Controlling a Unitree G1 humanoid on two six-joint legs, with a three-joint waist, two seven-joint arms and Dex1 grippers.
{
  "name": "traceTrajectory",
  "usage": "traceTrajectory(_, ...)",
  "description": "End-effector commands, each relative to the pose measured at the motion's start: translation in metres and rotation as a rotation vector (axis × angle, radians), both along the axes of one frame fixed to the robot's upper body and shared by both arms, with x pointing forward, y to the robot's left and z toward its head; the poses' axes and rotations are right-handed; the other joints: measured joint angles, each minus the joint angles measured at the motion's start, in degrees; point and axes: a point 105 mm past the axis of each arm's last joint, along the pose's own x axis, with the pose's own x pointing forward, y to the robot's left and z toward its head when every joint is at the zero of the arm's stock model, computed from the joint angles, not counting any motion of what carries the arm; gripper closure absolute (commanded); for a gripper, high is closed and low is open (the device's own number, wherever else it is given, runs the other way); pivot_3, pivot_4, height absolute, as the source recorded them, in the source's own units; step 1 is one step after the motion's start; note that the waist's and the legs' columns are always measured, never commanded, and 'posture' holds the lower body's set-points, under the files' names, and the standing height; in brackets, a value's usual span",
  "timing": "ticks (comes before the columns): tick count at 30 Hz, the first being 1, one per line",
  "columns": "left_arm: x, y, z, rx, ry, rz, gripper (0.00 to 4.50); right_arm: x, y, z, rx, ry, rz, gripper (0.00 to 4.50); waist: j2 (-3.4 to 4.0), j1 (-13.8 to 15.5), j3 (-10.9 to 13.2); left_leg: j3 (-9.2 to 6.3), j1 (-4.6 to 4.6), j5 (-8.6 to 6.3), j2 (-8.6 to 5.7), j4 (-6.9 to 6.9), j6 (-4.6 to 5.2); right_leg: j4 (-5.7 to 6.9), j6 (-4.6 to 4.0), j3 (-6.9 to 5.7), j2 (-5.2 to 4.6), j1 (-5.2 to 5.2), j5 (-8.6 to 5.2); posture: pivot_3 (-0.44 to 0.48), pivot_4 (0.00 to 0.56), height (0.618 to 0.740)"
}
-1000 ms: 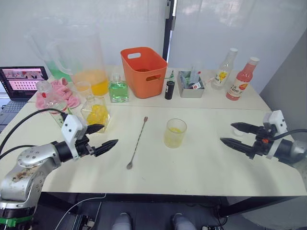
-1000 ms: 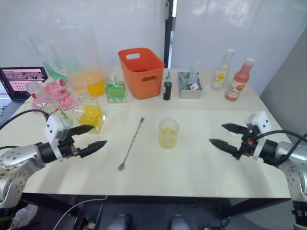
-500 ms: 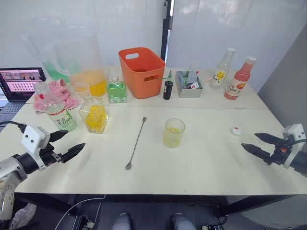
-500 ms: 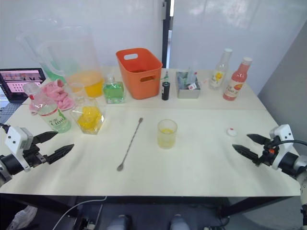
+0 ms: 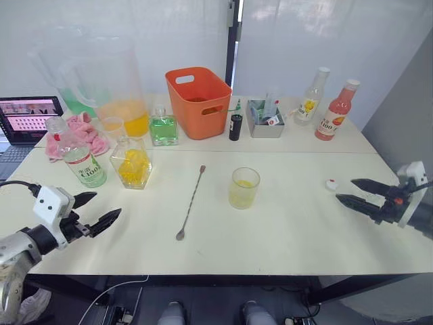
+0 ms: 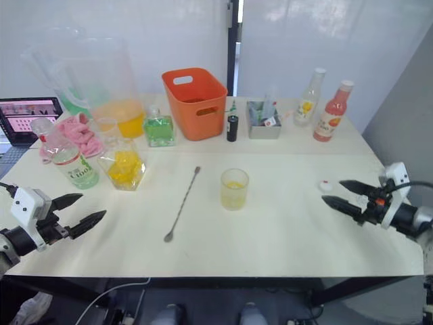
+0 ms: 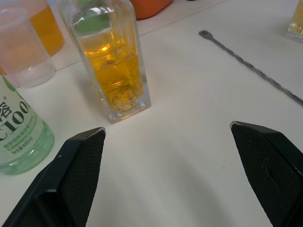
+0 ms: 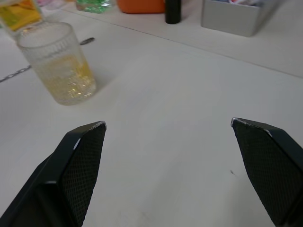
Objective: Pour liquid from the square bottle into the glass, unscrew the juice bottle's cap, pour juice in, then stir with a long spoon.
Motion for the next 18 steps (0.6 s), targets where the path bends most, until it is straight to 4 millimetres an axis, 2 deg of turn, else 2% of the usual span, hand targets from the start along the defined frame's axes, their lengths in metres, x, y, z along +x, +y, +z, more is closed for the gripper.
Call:
traceTrajectory(1,-0.001,-0.009,0.015,-0.087,-0.067,0.062,0.02,0.002,0.011,0.015,-0.034,-0.021,0.064,0.00,-0.01,0.06,0.00,0.00,0.02,0.00,0.01,0.00,0.00,-0.01,0.00,0.00,0.01,0.02,0.00,0.000,0.150,0.725)
traceTrajectory(4,-0.005,-0.024,0.003,-0.115,-0.027,0.117,0.02,0.005,0.023,0.031,-0.015,-0.031,0.130,0.00,-0.02,0.09,0.00,0.01,0.01,0.01,0.01,0.04,0.02,-0.02,0.01,0.00,0.01,0.03,0.00,0.000,0.150,0.725)
traceTrajectory(7,-0.007,-0.040,-0.001,-0.194,-0.004,0.153,0.02,0.007,0.033,0.038,-0.033,-0.052,0.189,0.00,-0.02,0.20,0.00,0.05,0.01,0.09,0.00,0.05,0.15,-0.02,0.02,0.06,0.00,0.03,0.01,0.000,0.150,0.725)
traceTrajectory(13,-0.005,-0.080,-0.001,-0.321,-0.006,0.214,0.02,0.008,0.050,0.037,-0.081,-0.058,0.284,0.00,-0.04,0.38,-0.01,0.02,0.01,0.09,0.00,0.09,0.15,-0.03,0.07,0.05,0.03,0.08,0.02,0.000,0.150,0.725)
traceTrajectory(18,0.005,-0.111,-0.007,-0.343,0.021,0.211,0.02,-0.002,0.061,0.038,-0.090,-0.044,0.341,0.00,-0.03,0.48,-0.01,0.02,0.00,0.16,-0.04,0.12,0.26,-0.03,0.16,0.10,0.04,0.09,0.07,0.000,0.150,0.725)
